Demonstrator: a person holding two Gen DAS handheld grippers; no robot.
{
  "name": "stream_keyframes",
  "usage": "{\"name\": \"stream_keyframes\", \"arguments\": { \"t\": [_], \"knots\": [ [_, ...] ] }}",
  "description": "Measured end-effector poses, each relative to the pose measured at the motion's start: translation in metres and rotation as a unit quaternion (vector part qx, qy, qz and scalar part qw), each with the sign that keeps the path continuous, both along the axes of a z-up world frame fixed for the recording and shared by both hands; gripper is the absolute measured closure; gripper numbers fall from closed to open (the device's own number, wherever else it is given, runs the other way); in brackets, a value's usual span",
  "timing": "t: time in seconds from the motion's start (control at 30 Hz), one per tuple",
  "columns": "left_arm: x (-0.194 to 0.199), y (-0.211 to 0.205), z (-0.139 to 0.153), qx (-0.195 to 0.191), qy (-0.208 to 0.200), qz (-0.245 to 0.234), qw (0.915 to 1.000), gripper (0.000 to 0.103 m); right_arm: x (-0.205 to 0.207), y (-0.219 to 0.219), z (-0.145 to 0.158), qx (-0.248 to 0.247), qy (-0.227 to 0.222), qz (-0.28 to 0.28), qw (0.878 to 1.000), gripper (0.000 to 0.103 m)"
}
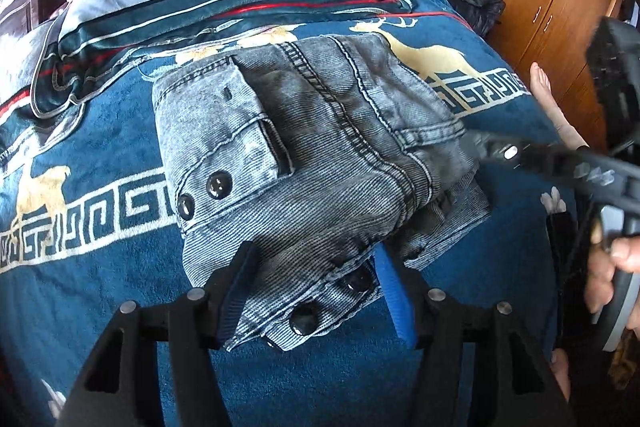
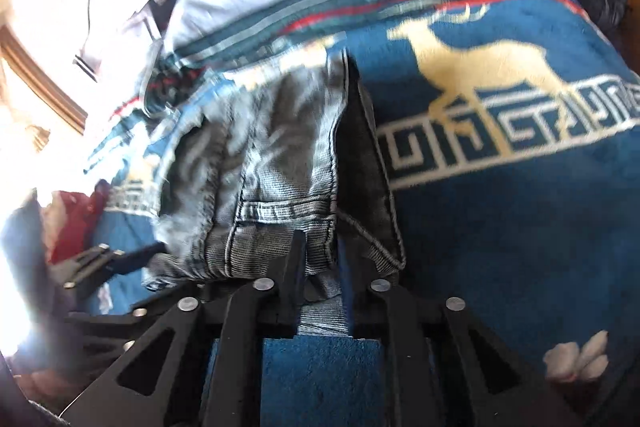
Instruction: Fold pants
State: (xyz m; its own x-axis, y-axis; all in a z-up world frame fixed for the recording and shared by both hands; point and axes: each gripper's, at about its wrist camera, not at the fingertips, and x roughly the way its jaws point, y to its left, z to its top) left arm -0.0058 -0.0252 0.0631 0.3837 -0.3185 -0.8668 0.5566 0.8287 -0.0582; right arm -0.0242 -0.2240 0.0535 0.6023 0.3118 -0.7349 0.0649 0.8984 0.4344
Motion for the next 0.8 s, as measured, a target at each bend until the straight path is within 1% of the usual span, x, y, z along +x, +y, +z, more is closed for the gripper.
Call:
{"name": "stream_keyframes", "arguments": {
  "t": [0.07,0.13,0.2,0.27,0.37,0.4,0.43,0.47,0.53,0.57,0.67,0.7,0.8],
  "knots": [
    [0.0,0.002,-0.002,-0.006,-0.003,-0.002,1.0,0.041,-0.004,-0.008,0.005,0.006,-0.014,-0.007,1.0,0.054],
    [-0.001,0.006,-0.002,-0.017,-0.008,0.001,0.9998,0.04,-0.002,-0.017,0.005,0.013,-0.02,-0.011,1.0,0.044],
    [-0.001,0.01,-0.002,-0.03,-0.013,0.007,0.9995,0.042,0.007,-0.015,0.002,0.017,-0.017,-0.003,1.0,0.044],
    [-0.002,0.013,-0.001,-0.038,-0.016,0.013,0.9991,0.045,0.013,-0.016,-0.002,0.025,-0.014,0.016,0.999,0.044],
    [0.001,0.014,-0.002,-0.041,-0.013,0.015,0.999,0.047,0.024,-0.007,-0.009,0.022,-0.011,0.06,0.998,0.044],
    [0.001,0.014,-0.002,-0.04,-0.012,0.015,0.999,0.047,0.028,-0.002,-0.014,0.021,-0.004,0.071,0.997,0.045],
    [0.001,0.013,-0.002,-0.038,-0.012,0.014,0.9991,0.048,0.034,0.002,-0.022,0.015,0.009,0.083,0.996,0.051],
    [0.001,0.013,-0.002,-0.037,-0.012,0.013,0.9992,0.048,0.036,0.006,-0.027,0.009,0.018,0.089,0.996,0.063],
    [0.001,0.014,-0.001,-0.036,-0.012,0.012,0.9992,0.049,0.036,0.011,-0.031,0.006,0.025,0.101,0.995,0.074],
    [0.002,0.015,-0.001,-0.037,-0.012,0.013,0.9992,0.049,0.034,0.011,-0.03,0.007,0.024,0.103,0.994,0.083],
    [0.003,0.021,0.002,-0.046,-0.007,0.016,0.9988,0.053,0.027,0.01,-0.019,0.013,0.018,0.108,0.994,0.089],
    [0.002,0.023,0.004,-0.047,-0.006,0.013,0.9988,0.055,0.022,0.009,-0.012,0.023,0.011,0.113,0.993,0.089],
    [0.0,0.029,0.007,-0.052,-0.002,-0.002,0.9987,0.055,0.011,0.003,0.002,0.048,0.0,0.118,0.992,0.09]
  ]
}}
